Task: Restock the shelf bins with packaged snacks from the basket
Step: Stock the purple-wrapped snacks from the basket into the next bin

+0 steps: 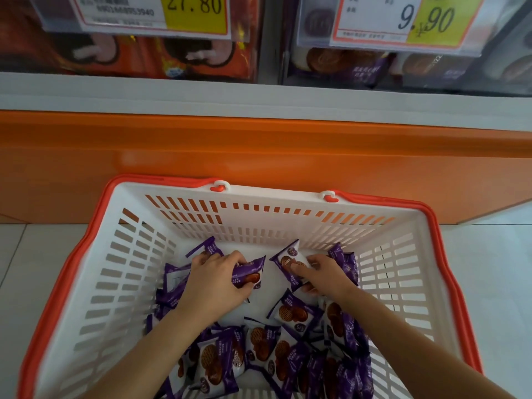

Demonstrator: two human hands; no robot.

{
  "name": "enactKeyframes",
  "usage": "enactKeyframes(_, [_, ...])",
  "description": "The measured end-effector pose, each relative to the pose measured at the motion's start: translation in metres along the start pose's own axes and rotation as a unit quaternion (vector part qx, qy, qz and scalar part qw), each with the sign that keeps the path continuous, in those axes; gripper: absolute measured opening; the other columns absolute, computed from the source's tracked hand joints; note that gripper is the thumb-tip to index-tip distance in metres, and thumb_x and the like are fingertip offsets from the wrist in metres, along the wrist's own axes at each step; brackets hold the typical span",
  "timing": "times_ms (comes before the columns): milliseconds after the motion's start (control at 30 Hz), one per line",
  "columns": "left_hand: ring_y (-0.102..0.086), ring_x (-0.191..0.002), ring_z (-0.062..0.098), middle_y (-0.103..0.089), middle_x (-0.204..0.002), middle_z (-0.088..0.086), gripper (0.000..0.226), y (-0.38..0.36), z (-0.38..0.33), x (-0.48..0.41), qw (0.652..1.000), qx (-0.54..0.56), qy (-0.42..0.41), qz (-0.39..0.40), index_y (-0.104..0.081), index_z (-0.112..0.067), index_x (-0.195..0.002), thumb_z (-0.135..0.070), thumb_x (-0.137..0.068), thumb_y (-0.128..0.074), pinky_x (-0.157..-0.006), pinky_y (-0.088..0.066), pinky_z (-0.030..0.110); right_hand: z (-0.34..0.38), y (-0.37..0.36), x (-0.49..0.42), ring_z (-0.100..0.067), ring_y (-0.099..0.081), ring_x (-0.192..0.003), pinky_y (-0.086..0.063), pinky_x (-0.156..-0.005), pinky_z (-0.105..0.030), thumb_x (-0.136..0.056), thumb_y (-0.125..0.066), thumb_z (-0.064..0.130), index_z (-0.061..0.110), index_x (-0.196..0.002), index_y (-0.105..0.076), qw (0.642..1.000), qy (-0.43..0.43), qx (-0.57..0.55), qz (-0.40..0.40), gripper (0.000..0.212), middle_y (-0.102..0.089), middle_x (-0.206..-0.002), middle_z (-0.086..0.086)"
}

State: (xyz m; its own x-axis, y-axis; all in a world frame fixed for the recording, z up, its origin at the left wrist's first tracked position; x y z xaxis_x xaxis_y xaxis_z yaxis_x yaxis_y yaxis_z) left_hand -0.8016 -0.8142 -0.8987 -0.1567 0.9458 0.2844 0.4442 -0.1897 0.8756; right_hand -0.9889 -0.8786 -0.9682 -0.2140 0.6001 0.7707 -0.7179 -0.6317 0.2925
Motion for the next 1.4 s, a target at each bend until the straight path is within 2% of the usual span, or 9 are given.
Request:
enactKeyframes(200, [-0.055,-0.080,0.003,-0.059,-0.086,-0.018,0.032,0.025,-0.007,0.011,0.997,0.051,0.043,-0.032,-0.041,-0.032,-0.095,-0.045,-0.080,-0.067,-0.097,-0.035,0.029,0.014,-0.009,0.024,-0.013,-0.066,-0.072,-0.056,-0.059,-0.020,-0.090,-0.064,0.027,0.006,-0.124,-0.041,0.998,0.008,0.008,0.068,0.046,-0.061,-0.107,-0.008])
enactKeyframes(367, [-0.063,-0.093,0.005,-0.062,-0.102,-0.018,0.042,0.063,-0.025,0.022,0.990,0.121,0.057,-0.048,-0.049,-0.030,-0.120,-0.039,-0.083,-0.067,-0.090,-0.051,0.030,0.040,0.007,0.056,-0.017,-0.065,-0.098,-0.056,-0.087,-0.035,-0.086,-0.066,0.037,0.014,-0.119,-0.050,0.994,0.058,0.029,0.083,0.044,-0.061,-0.117,-0.004])
enactKeyframes(533, [-0.063,-0.063,0.006,-0.063,-0.083,-0.010,0.032,0.102,-0.054,0.031,0.973,0.218,0.044,-0.063,-0.042,-0.032,-0.090,-0.022,-0.082,-0.072,-0.053,-0.055,0.027,0.079,0.031,0.107,-0.019,-0.069,-0.086,-0.057,-0.082,-0.031,-0.089,-0.063,0.029,0.017,-0.109,-0.052,0.987,0.084,-0.091,0.099,0.026,-0.066,-0.107,-0.008])
enactKeyframes(833, [-0.057,-0.069,-0.004,-0.061,-0.084,-0.015,0.034,0.204,-0.136,0.054,0.962,0.212,-0.097,-0.144,-0.045,-0.036,-0.090,-0.023,-0.078,-0.075,-0.054,-0.042,0.009,0.143,0.096,0.181,-0.011,-0.065,-0.071,-0.050,-0.064,-0.020,-0.090,-0.059,0.028,0.017,-0.112,-0.058,0.973,0.207,-0.099,0.041,0.025,-0.070,-0.090,-0.002])
enactKeyframes(967, [-0.058,-0.085,0.000,-0.060,-0.087,-0.018,0.041,0.265,-0.168,0.072,0.920,0.202,-0.193,-0.276,-0.043,-0.036,-0.085,-0.022,-0.073,-0.080,-0.067,-0.045,0.009,0.194,0.143,0.239,-0.006,-0.068,-0.073,-0.050,-0.062,-0.015,-0.083,-0.065,0.022,0.023,-0.104,-0.060,0.908,0.393,-0.111,-0.090,0.022,-0.072,-0.087,0.004])
enactKeyframes(1033, [-0.059,-0.089,0.000,-0.061,-0.094,-0.018,0.036,0.289,-0.186,0.087,0.893,0.184,-0.256,-0.322,-0.048,-0.037,-0.099,-0.033,-0.074,-0.073,-0.074,-0.046,0.008,0.212,0.159,0.269,-0.005,-0.067,-0.077,-0.049,-0.064,-0.015,-0.078,-0.064,0.029,0.028,-0.102,-0.059,0.870,0.459,-0.112,-0.141,0.024,-0.070,-0.089,0.010])
enactKeyframes(1167, [-0.057,-0.101,0.001,-0.056,-0.107,-0.022,0.040,0.320,-0.203,0.091,0.863,0.149,-0.334,-0.349,-0.049,-0.030,-0.119,-0.037,-0.081,-0.061,-0.088,-0.046,0.015,0.235,0.176,0.301,-0.005,-0.064,-0.090,-0.050,-0.074,-0.016,-0.076,-0.062,0.035,0.033,-0.106,-0.053,0.825,0.514,-0.097,-0.215,0.031,-0.065,-0.099,0.017])
enactKeyframes(1267, [-0.052,-0.101,-0.008,-0.052,-0.108,-0.015,0.035,0.346,-0.202,0.081,0.848,0.131,-0.349,-0.378,-0.050,-0.019,-0.115,-0.026,-0.083,-0.064,-0.084,-0.041,0.005,0.259,0.180,0.308,0.003,-0.062,-0.089,-0.047,-0.072,-0.010,-0.078,-0.059,0.033,0.032,-0.104,-0.046,0.800,0.540,-0.088,-0.245,0.030,-0.059,-0.097,0.030])
enactKeyframes(1400, [-0.046,-0.093,-0.009,-0.045,-0.103,-0.010,0.036,0.383,-0.195,0.068,0.824,0.103,-0.345,-0.438,-0.042,-0.017,-0.113,-0.030,-0.084,-0.059,-0.082,-0.040,0.004,0.295,0.186,0.307,0.009,-0.058,-0.084,-0.045,-0.071,-0.007,-0.088,-0.062,0.012,0.023,-0.103,-0.044,0.765,0.568,-0.096,-0.287,0.026,-0.056,-0.092,0.018])
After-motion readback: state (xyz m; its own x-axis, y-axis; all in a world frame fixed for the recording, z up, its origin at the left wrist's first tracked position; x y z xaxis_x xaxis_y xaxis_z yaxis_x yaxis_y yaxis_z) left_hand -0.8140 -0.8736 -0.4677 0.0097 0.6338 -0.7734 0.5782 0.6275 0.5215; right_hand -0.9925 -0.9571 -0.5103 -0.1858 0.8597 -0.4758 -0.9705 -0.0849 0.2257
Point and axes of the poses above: each hand's wrist, its own x-axis away from the middle knuckle, its own y-axis out of the back of the hand, z = x × y, the point moved 10 cm from there along -x, towards the middle knuckle
